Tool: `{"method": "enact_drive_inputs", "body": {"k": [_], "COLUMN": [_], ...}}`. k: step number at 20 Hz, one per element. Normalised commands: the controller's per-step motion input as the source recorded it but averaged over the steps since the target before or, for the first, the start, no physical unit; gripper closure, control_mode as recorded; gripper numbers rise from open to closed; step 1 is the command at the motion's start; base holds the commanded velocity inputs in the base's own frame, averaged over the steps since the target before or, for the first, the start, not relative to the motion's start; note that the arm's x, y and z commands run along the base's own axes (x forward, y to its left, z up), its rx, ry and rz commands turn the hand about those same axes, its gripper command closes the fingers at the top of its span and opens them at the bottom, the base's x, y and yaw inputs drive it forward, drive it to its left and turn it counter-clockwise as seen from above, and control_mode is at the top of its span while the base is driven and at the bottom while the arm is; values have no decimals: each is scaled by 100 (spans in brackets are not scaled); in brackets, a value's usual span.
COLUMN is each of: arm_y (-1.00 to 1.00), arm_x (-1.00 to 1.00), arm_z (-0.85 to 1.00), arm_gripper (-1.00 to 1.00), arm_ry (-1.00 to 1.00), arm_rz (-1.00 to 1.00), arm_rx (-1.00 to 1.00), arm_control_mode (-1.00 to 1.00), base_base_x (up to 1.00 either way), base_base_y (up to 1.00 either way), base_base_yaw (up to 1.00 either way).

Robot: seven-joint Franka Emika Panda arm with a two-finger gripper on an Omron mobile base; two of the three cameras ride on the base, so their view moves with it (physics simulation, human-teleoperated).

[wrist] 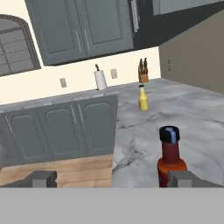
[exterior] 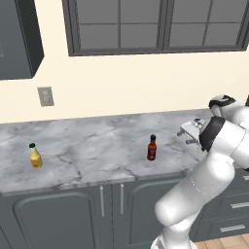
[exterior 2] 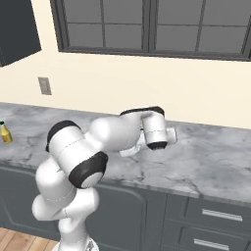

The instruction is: Place the condiment bottle and mustard from the counter to the top shelf of the fridge. If the existing items in the fridge are on the top shelf, move them to other shelves.

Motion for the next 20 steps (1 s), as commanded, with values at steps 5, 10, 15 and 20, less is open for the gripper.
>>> {"method": "enact_drive_inputs", "body": {"k": [5,10,15,20], "arm_y": [18,25,39,40], "arm_x": [0,0,3,12], "arm_z": [-32,-23,-15,-22], "arm_gripper": [-100,-100,-100,-100], "arm_ry": [-9,-7,-4,-4], "arm_rz": [0,-1,-1,-2], "arm_rx": [6,0,0,0], "arm_control_mode": [-100,-100,-100,-100], "base_base_x": [0,0,0,0], "base_base_y": [0,0,0,0], "base_base_yaw": [0,0,0,0]}}
